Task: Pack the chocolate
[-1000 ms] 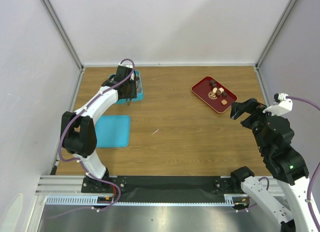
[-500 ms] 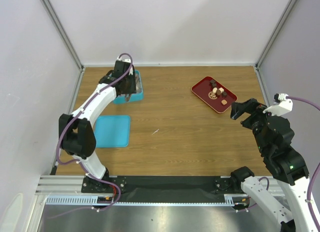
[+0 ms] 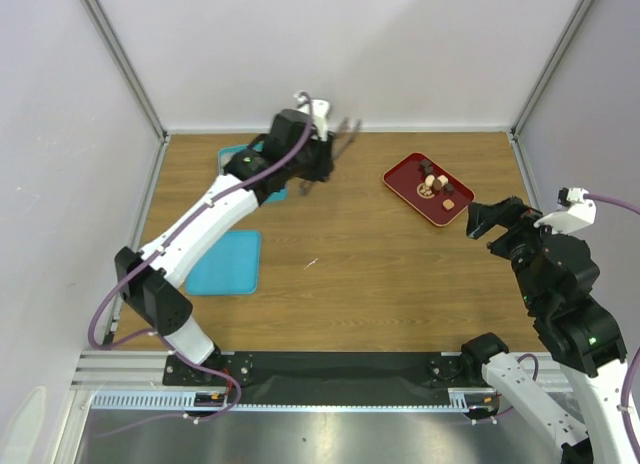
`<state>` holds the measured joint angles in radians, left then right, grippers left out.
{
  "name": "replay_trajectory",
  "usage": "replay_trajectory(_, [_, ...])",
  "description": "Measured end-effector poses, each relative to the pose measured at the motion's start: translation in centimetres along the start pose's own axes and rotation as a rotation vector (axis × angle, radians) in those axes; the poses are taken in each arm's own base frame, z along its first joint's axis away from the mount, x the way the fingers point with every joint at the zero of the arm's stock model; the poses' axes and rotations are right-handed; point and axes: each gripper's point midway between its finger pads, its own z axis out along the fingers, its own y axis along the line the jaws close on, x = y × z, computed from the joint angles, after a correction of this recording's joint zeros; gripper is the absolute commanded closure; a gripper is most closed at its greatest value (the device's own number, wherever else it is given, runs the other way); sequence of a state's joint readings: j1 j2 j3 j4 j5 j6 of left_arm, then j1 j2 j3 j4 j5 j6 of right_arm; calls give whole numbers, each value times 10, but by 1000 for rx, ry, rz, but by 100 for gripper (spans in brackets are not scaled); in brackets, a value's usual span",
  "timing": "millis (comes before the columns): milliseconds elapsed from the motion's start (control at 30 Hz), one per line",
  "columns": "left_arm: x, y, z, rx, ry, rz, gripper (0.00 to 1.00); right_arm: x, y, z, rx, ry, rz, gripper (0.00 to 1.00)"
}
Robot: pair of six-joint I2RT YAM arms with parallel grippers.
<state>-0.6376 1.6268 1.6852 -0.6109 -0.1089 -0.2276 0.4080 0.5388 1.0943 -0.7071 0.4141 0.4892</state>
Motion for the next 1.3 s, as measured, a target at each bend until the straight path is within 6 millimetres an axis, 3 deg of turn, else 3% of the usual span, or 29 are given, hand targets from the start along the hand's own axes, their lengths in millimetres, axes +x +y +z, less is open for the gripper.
replay_trajectory(167, [21,-70,21,142,50,70,57,-10,1,-5,-1,-23,9,0])
replay_trajectory(333, [69,-106,61,194,162,121,57,-10,-2,-6,15,-20,4,0])
replay_trajectory(500, [109,-126,87,210,241,156,55,-12,-6,-11,22,-31,6,0])
replay_trajectory(667, [128,-145,101,231,268,178,55,-18,-7,-15,25,-48,9,0])
replay_trajectory(1067, [128,-180,118,302,192,259,50,-20,-7,-16,26,-52,-2,1])
replay_trajectory(1300, [135,-186,138,311,169,313,50,-20,-8,-16,26,-53,-5,0])
